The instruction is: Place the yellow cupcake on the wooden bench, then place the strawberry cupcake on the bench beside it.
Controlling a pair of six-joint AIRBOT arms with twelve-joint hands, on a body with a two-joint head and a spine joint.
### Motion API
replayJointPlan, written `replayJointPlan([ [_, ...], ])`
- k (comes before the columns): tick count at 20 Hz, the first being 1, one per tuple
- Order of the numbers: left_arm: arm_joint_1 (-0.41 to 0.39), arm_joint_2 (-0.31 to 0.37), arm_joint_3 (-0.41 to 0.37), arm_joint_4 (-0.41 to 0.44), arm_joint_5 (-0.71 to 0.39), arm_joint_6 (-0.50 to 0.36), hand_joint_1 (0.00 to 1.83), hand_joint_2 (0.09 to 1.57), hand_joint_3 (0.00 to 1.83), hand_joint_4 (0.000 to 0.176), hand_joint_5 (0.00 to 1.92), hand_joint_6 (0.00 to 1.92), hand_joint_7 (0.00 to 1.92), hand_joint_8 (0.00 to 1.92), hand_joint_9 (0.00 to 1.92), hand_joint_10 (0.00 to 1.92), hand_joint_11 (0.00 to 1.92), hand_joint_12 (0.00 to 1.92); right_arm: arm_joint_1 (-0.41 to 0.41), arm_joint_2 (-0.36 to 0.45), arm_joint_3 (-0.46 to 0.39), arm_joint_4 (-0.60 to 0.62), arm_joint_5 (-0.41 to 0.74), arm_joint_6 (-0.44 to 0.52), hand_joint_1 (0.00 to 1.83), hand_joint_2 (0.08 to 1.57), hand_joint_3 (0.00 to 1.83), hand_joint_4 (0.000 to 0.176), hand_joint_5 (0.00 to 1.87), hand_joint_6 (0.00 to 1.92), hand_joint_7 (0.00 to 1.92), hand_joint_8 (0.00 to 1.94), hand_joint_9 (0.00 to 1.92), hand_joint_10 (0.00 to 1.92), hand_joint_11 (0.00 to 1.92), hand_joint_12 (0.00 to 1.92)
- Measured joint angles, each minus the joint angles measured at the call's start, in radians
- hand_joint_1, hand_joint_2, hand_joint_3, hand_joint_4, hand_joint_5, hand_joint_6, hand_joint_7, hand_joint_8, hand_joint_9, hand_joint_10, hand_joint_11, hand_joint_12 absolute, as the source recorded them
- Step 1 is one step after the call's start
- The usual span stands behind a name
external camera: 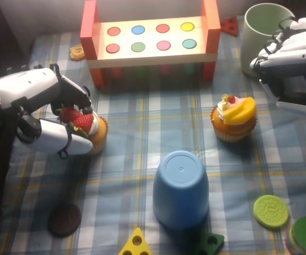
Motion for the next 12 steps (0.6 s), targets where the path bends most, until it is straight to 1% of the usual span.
replayJointPlan([
  [1, 0.000, 0.000, 0.000, 0.001, -0.004, -0.013, 1.06, 1.11, 0.00, 0.059, 0.99, 0.96, 0.72, 1.39, 0.47, 1.69, 0.10, 1.92, 0.000, 0.000, 0.000, 0.000, 0.000, 0.002, 0.61, 1.39, 0.00, 0.000, 0.70, 0.22, 0.79, 0.01, 0.73, 0.01, 0.46, 0.67],
  [2, -0.001, 0.000, 0.000, 0.019, -0.010, -0.046, 1.03, 1.13, 0.00, 0.094, 0.94, 1.04, 0.70, 1.32, 0.45, 1.63, 0.08, 1.89, 0.000, 0.000, 0.000, -0.001, 0.001, 0.002, 0.77, 1.34, 0.00, 0.118, 0.62, 1.27, 0.80, 0.01, 0.73, 0.01, 0.47, 0.66],
  [3, -0.006, 0.002, 0.000, 0.050, -0.013, -0.098, 1.20, 1.14, 0.00, 0.000, 1.01, 0.77, 0.85, 1.35, 0.51, 1.49, 0.14, 1.84, 0.000, 0.000, 0.000, 0.000, 0.001, 0.002, 0.64, 1.38, 0.00, 0.000, 0.62, 0.56, 0.80, 0.01, 0.73, 0.01, 0.47, 0.66],
  [4, -0.015, 0.005, 0.000, 0.068, -0.011, -0.121, 1.25, 1.13, 0.00, 0.000, 1.05, 0.66, 0.90, 1.32, 0.56, 1.39, 0.16, 1.78, 0.000, 0.000, 0.000, 0.000, 0.001, 0.002, 0.59, 1.39, 0.00, 0.000, 0.72, 0.20, 0.80, 0.01, 0.74, 0.01, 0.47, 0.66],
  [5, -0.028, 0.013, 0.000, 0.098, -0.014, -0.152, 1.25, 1.12, 0.00, 0.000, 1.06, 0.64, 0.91, 1.30, 0.58, 1.28, 0.16, 1.71, 0.000, -0.002, 0.001, 0.000, 0.001, 0.002, 0.58, 1.39, 0.00, 0.000, 0.78, 0.07, 0.81, 0.00, 0.74, 0.00, 0.47, 0.66],
  [6, -0.044, 0.019, 0.000, 0.122, -0.016, -0.170, 1.26, 1.11, 0.00, 0.000, 1.07, 0.61, 0.97, 1.22, 0.65, 1.15, 0.19, 1.58, 0.000, -0.002, 0.001, 0.000, 0.001, 0.002, 0.58, 1.39, 0.00, 0.000, 0.81, 0.02, 0.80, 0.00, 0.74, 0.00, 0.48, 0.65],
  [7, -0.068, 0.025, -0.001, 0.143, -0.023, -0.177, 1.25, 1.11, 0.00, 0.000, 1.02, 0.70, 0.99, 1.18, 0.69, 1.02, 0.19, 1.48, 0.000, -0.002, 0.001, 0.002, 0.001, 0.002, 0.57, 1.39, 0.00, 0.000, 0.82, 0.02, 0.80, 0.00, 0.74, 0.00, 0.48, 0.65],
  [8, -0.090, 0.027, -0.002, 0.161, -0.029, -0.178, 1.24, 1.12, 0.00, 0.000, 0.98, 0.79, 0.97, 1.18, 0.68, 0.87, 0.17, 1.37, 0.000, -0.002, 0.001, 0.003, 0.001, 0.002, 0.58, 1.39, 0.00, 0.000, 0.82, 0.01, 0.80, 0.00, 0.73, 0.00, 0.47, 0.65],
  [9, -0.114, 0.028, -0.002, 0.181, -0.031, -0.179, 1.25, 1.11, 0.00, 0.000, 1.06, 0.66, 0.96, 1.21, 0.67, 0.88, 0.17, 1.45, 0.000, -0.002, 0.001, 0.004, 0.002, 0.002, 0.58, 1.39, 0.00, 0.000, 0.81, 0.00, 0.80, 0.00, 0.73, 0.00, 0.47, 0.65],
  [10, -0.145, 0.027, -0.002, 0.200, -0.029, -0.179, 1.25, 1.10, 0.00, 0.000, 1.13, 0.55, 0.94, 1.22, 0.65, 0.91, 0.16, 1.49, 0.000, -0.002, 0.001, 0.003, 0.002, 0.003, 0.77, 1.34, 0.00, 0.107, 0.65, 1.21, 0.81, 0.01, 0.75, 0.01, 0.49, 0.64],
  [11, -0.166, 0.026, 0.002, 0.206, -0.027, -0.180, 1.24, 1.11, 0.00, 0.000, 1.12, 0.61, 0.88, 1.28, 0.59, 0.93, 0.11, 1.51, 0.000, -0.002, 0.002, 0.003, 0.002, 0.003, 0.78, 1.36, 0.00, 0.136, 0.57, 1.54, 0.81, 0.01, 0.75, 0.01, 0.50, 0.65],
  [12, -0.185, 0.024, 0.009, 0.215, -0.019, -0.180, 1.24, 1.11, 0.00, 0.000, 1.12, 0.63, 0.89, 1.25, 0.59, 0.97, 0.09, 1.58, -0.002, -0.003, 0.003, 0.004, 0.003, 0.003, 0.76, 1.36, 0.00, 0.151, 0.54, 1.61, 0.81, 0.00, 0.75, 0.00, 0.51, 0.66],
])
